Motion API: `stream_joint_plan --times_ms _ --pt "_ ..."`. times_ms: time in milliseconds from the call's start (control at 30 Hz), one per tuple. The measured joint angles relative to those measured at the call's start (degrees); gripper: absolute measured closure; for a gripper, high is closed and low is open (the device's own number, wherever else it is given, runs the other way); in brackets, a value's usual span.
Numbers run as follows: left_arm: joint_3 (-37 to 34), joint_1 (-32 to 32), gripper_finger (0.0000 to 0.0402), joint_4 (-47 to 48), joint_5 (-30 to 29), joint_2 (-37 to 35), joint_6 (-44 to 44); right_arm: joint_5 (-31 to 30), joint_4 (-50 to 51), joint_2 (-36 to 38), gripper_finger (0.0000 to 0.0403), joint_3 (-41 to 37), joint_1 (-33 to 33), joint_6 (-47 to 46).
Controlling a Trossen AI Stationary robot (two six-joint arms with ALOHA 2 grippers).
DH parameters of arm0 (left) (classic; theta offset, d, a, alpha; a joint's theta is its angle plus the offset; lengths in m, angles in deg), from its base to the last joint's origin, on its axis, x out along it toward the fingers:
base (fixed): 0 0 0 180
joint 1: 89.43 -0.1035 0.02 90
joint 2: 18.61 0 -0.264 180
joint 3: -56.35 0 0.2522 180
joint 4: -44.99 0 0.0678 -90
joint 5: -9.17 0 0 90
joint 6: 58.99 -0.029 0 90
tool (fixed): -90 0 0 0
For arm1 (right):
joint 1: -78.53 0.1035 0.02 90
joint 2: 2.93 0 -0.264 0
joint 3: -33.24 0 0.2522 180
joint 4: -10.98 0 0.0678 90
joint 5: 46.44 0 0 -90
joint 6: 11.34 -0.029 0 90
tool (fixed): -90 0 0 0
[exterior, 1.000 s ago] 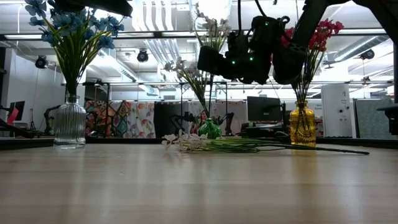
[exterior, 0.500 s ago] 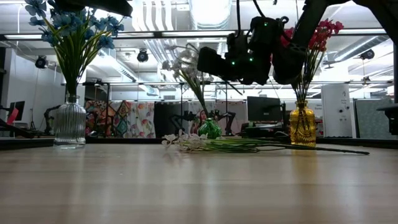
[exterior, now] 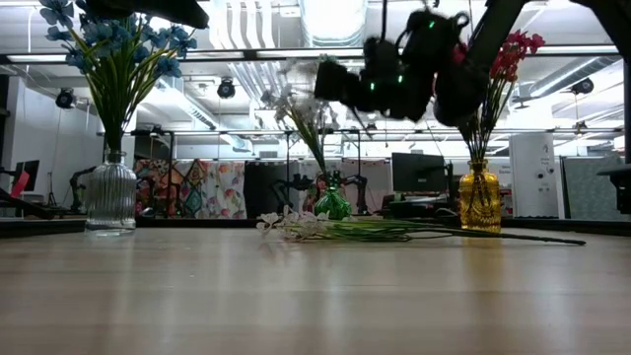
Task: Sort flowers into vase by color
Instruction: Put the white flowers into the green vase
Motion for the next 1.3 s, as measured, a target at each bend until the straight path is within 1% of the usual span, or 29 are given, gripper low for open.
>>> stream_joint_plan --times_ms 133,233,300,433,500,533,600,633,700,767,833,933,1000,1067,1200,1300 --pt "0.0 0.0 0.0402 -1.9 0.0 0.0 0.4 0.1 -1.9 3.4 0.0382 0.0 5.2 8.0" --pt "0.0 -0.8 0.0402 -8.3 -0.5 0.0 -2.1 0.0 -1.4 7.5 0.0382 -0.4 11.7 13.5" --pt "0.0 -1.7 0.0402 -14.4 -0.2 0.0 -7.0 0.0 -1.2 11.2 0.0382 -1.3 18.0 17.3" --pt "0.0 -2.9 0.0402 -26.5 5.3 0.0 -18.0 -0.7 -0.3 21.1 0.0382 -4.5 33.0 25.0" --pt "0.0 -3.2 0.0398 -32.7 6.3 0.0 -22.0 -0.5 1.4 26.4 0.0382 -6.7 40.5 25.5" --pt "0.0 -3.5 0.0394 -36.3 7.0 0.1 -24.0 0.6 2.3 28.8 0.0382 -7.9 43.8 24.6" --pt "0.0 -4.3 0.038 -44.6 9.3 1.0 -27.9 4.6 2.7 31.7 0.0382 -10.9 48.6 21.2" --pt "0.0 -4.8 0.0372 -48.9 11.4 1.8 -29.8 7.5 2.7 32.3 0.0382 -12.4 50.0 19.4" --pt "0.0 -6.0 0.0353 -57.8 16.8 4.2 -33.7 12.1 1.3 32.2 0.0383 -14.8 51.4 15.8" --pt "0.0 -7.3 0.0332 -65.6 21.9 6.6 -35.9 14.2 -2.3 30.4 0.0383 -15.8 51.5 13.3" --pt "0.1 -8.7 0.0309 -72.0 24.6 9.1 -36.2 14.7 -5.5 27.4 0.0383 -15.9 51.4 13.0" --pt "1.4 -10.9 0.0274 -77.7 23.5 12.9 -36.1 15.0 -4.8 23.0 0.0383 -14.0 51.0 13.7" --pt "3.0 -12.2 0.0254 -79.8 23.2 15.6 -36.0 14.8 -5.4 20.5 0.0383 -11.6 50.7 15.0" --pt "5.2 -13.2 0.0239 -79.9 23.1 18.1 -36.0 14.7 -5.6 18.3 0.0383 -9.2 50.6 16.9" --pt "9.6 -14.5 0.0222 -79.3 23.1 22.3 -36.3 12.7 -5.3 15.7 0.0383 -5.7 50.6 21.5" --pt "11.9 -15.2 0.0219 -79.2 22.0 24.2 -36.2 12.2 -5.6 15.3 0.0383 -4.5 50.6 22.4"
